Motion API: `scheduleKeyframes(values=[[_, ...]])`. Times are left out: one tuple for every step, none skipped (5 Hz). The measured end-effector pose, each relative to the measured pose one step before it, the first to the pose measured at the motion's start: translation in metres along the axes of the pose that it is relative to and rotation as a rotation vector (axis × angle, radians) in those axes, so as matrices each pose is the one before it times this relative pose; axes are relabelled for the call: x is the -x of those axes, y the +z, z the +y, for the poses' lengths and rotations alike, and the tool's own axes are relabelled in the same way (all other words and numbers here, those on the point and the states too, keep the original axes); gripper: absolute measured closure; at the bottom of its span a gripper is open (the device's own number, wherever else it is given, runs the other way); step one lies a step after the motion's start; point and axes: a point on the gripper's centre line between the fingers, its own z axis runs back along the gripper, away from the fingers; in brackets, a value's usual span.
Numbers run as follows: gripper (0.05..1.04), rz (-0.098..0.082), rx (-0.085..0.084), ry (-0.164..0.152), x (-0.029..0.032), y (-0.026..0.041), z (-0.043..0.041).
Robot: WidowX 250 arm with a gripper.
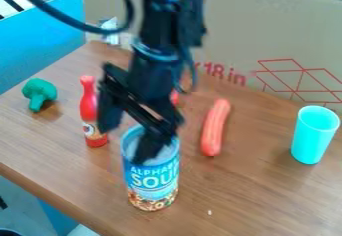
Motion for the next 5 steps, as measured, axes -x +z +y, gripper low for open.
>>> scheduleKeyframes(values=[[0.082,-0.0484,0.0136,0.0531,0.01148,0.00635,0.01801],[0.082,-0.0755,0.0388,0.0075,0.00088,0.01117,-0.00017],[0.082,-0.2184,0.1214,-0.0147,0.00851,0.03234,-0.0187],[0.082,-0.1488,0.0985,-0.0803,0.00005,0.01289,-0.01298],[0.082,0.086,0.0702,-0.0357,-0.00266,-0.0166,-0.00084]])
